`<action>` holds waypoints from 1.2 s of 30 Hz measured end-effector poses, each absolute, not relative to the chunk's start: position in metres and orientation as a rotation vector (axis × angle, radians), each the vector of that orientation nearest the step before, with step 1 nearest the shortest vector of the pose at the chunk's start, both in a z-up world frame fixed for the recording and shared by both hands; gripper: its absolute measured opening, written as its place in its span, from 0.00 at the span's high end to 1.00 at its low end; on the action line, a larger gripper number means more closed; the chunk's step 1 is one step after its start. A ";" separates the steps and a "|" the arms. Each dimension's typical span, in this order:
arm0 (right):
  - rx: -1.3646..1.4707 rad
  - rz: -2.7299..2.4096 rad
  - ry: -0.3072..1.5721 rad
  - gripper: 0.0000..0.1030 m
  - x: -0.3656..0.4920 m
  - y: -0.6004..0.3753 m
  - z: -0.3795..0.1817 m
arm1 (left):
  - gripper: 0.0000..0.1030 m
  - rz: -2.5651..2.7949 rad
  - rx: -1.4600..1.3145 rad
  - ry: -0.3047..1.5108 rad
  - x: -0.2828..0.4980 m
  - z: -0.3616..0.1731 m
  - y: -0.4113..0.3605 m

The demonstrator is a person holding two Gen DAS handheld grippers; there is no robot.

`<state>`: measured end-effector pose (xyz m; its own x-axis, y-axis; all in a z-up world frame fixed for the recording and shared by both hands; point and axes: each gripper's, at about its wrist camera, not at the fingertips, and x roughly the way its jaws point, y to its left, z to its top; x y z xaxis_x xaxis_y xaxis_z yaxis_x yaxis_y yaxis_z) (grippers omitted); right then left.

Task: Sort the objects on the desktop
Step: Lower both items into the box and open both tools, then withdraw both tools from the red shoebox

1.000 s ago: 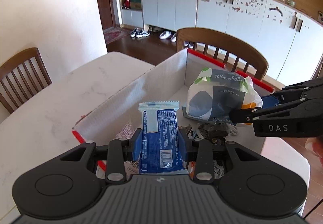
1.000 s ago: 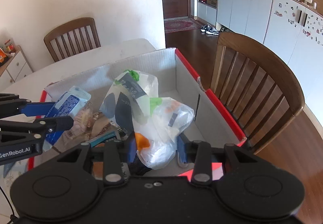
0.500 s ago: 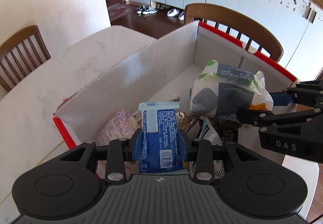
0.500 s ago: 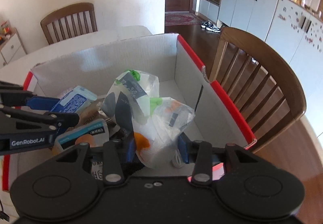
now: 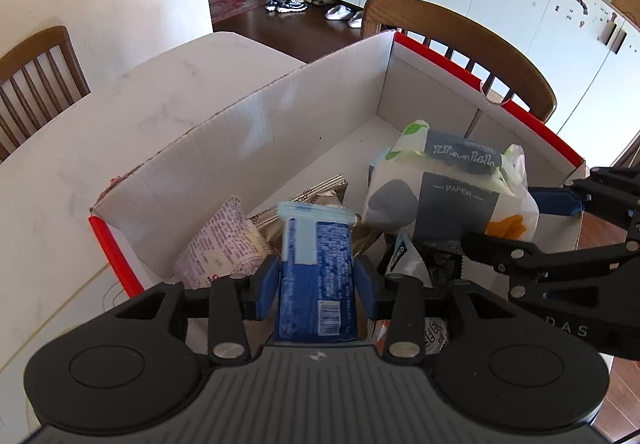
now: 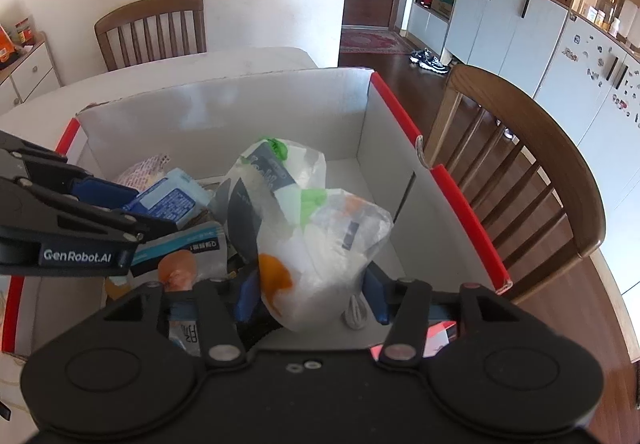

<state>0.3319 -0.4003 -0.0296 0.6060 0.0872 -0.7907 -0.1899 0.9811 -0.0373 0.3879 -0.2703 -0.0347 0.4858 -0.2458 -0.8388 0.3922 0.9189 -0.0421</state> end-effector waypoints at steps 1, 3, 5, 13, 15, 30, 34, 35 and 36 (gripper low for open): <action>-0.120 0.159 0.907 0.47 0.331 -0.400 -0.029 | 0.54 -0.392 0.162 0.984 0.387 -0.034 -0.269; -0.119 0.156 0.902 0.44 0.330 -0.400 -0.028 | 0.45 -0.393 0.171 0.970 0.383 -0.031 -0.268; -0.114 0.156 0.896 0.41 0.327 -0.399 -0.025 | 0.43 -0.393 0.166 0.956 0.381 -0.028 -0.266; -0.105 0.136 0.888 0.40 0.317 -0.398 -0.015 | 0.43 -0.424 0.125 0.914 0.366 -0.011 -0.249; -0.102 0.137 0.882 0.39 0.312 -0.396 -0.011 | 0.43 -0.433 0.119 0.899 0.361 -0.006 -0.247; -0.075 0.190 0.819 0.37 0.277 -0.377 0.020 | 0.36 -0.495 0.090 0.847 0.325 0.016 -0.223; -0.049 0.203 0.800 0.37 0.266 -0.374 0.026 | 0.36 -0.522 0.085 0.845 0.314 0.019 -0.218; -0.042 0.205 0.794 0.37 0.263 -0.374 0.028 | 0.36 -0.530 0.083 0.846 0.311 0.020 -0.218; -0.033 0.206 0.789 0.36 0.260 -0.374 0.029 | 0.36 -0.535 0.081 0.848 0.309 0.020 -0.217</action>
<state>0.2601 -0.3742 0.0292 0.6856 0.1716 -0.7075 -0.1963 0.9794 0.0473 0.3086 -0.2171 0.0202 0.5385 -0.4179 -0.7317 0.4811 0.8654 -0.1402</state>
